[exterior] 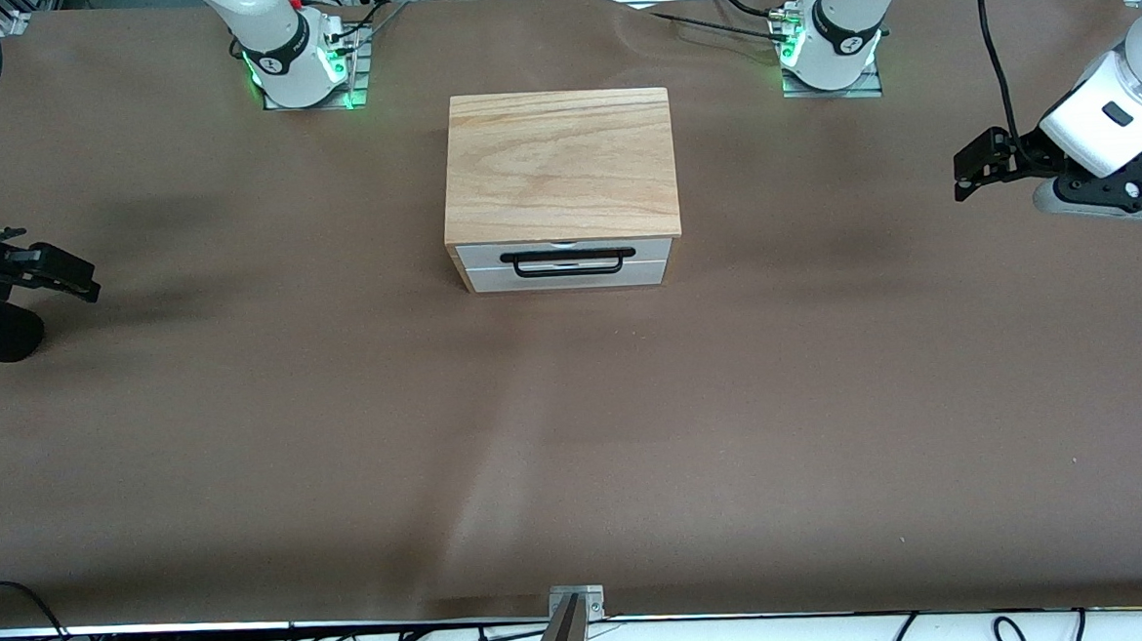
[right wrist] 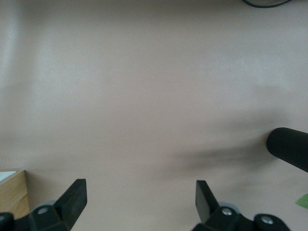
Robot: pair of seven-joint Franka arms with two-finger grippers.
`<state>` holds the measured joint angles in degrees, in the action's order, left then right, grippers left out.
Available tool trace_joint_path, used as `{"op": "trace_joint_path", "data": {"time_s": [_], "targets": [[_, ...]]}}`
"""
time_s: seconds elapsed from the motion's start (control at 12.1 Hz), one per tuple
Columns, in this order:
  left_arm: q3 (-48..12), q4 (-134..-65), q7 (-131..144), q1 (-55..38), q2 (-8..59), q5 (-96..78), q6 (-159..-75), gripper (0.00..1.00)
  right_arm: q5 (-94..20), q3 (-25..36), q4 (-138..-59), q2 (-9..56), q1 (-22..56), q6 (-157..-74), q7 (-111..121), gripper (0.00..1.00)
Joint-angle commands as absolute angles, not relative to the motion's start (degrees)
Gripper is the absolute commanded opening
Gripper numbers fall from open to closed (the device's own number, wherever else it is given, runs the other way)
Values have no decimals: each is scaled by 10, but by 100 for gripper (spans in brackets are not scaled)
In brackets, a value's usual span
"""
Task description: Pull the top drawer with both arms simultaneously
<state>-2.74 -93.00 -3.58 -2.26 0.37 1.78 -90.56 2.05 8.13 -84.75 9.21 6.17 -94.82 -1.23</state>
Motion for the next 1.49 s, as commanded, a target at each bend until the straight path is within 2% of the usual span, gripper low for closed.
{"op": "trace_joint_path", "data": {"time_s": [0.0,0.41,0.58,1.41], "targets": [[-33,-910,-35,-20,4,30,-889,100,12,78,-853,86,58,-946,-9,100],[-33,-891,-38,-29,11,31,-884,100,11,77,-853,86,61,-947,-10,100],[-33,-875,-40,-29,27,29,-856,100,11,77,-853,87,61,-947,-11,100],[-34,-875,-41,-27,54,-29,-847,100,11,77,-853,86,61,-947,-11,100]]}}
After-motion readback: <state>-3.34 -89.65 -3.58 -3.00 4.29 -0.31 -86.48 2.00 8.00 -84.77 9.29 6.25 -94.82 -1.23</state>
